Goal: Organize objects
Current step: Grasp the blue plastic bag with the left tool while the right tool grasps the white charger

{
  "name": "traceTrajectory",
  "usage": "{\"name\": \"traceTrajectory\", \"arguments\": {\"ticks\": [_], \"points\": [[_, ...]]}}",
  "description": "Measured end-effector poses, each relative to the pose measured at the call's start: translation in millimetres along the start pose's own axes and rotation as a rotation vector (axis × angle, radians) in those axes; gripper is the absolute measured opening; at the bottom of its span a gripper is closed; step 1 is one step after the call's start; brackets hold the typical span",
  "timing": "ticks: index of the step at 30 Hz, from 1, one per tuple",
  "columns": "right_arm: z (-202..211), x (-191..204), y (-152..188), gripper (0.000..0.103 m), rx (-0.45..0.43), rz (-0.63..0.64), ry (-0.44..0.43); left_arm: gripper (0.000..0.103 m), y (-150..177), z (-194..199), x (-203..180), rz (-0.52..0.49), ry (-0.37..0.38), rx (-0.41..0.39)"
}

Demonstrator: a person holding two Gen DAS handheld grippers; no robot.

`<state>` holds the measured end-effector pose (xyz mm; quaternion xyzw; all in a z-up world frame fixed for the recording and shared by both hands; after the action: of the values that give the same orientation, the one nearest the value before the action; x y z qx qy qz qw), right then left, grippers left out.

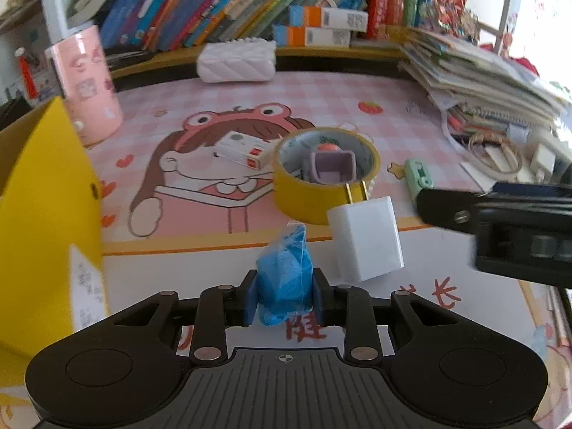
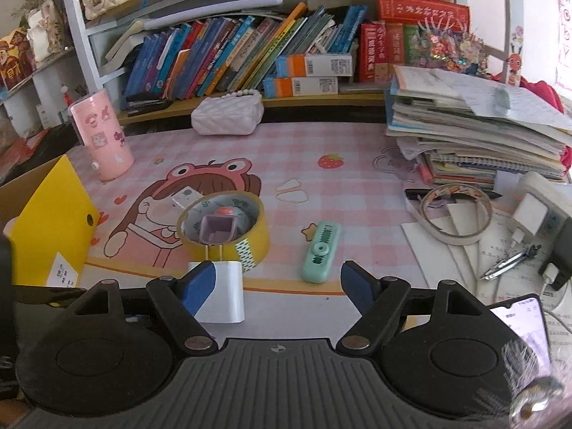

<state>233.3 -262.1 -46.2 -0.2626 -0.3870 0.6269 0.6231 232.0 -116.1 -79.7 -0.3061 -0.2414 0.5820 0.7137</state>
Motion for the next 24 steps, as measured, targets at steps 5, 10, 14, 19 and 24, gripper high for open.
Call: {"name": "traceTrajectory", "arguments": {"ticks": [5,10,14,19,24], "points": [[-20.5,12.1,4.1,0.077,0.056,0.003,-0.051,0.028,8.6,18.2,12.0,0.006,-0.034,-0.003],[-44.4,28.3,10.8,0.076,0.115,0.048,-0.092,0.028,17.4,30.3,23.3,0.037,-0.058,0.002],[-59.4,38.2,16.7,0.067,0.155,0.093,-0.106,0.028,20.0,39.2,26.9,0.051,-0.056,-0.013],[-71.5,44.2,22.4,0.048,0.183,0.139,-0.095,0.028,20.8,47.7,29.5,0.064,-0.051,-0.039],[-69.2,44.7,22.0,0.044,0.181,0.151,-0.082,0.028,20.3,53.9,31.8,0.073,-0.039,-0.059]]}}
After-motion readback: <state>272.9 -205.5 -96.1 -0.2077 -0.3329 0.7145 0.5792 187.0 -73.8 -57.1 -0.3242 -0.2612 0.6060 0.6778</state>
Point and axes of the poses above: each gripper's, at about its wrist camera, not at the fingertips, and z roughly against the way its jaws point, x to its left, y to its underside, the point moved 3 cm from there along -z, roughly the way its jaws point, and after that the axes turned 7 degrees about -x, right-handed, at the moved point
